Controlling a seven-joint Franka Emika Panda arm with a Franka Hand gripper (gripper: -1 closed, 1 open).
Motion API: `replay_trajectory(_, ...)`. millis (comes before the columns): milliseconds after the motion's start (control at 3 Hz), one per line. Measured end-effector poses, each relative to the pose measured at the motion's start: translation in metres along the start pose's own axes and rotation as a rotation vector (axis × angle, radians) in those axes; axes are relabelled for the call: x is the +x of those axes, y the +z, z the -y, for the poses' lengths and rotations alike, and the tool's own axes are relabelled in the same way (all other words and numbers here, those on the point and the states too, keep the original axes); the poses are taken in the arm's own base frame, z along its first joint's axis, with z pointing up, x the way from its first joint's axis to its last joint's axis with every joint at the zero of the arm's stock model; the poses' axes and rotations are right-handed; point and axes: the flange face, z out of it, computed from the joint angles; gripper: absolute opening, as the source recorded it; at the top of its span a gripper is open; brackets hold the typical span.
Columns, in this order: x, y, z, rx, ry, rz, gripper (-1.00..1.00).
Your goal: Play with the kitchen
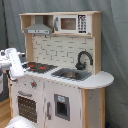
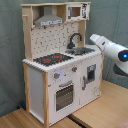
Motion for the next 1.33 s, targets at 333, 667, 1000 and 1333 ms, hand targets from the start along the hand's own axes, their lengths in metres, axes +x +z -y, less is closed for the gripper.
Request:
replay_trajectory(333,-0.010,0.008,-0.021,0.012,0.136,0.063,1.00)
replay_trajectory(667,-0.018,0.024,-0.038,0.031,0.265,0.143,1.00)
replay_trajectory(1000,-0.019,0.039,-0.042,0.053,0.359,0.202,1.00)
replay_trajectory(1333,-0.018,0.056,-0.045,0.073,0.451,0.252,1.00)
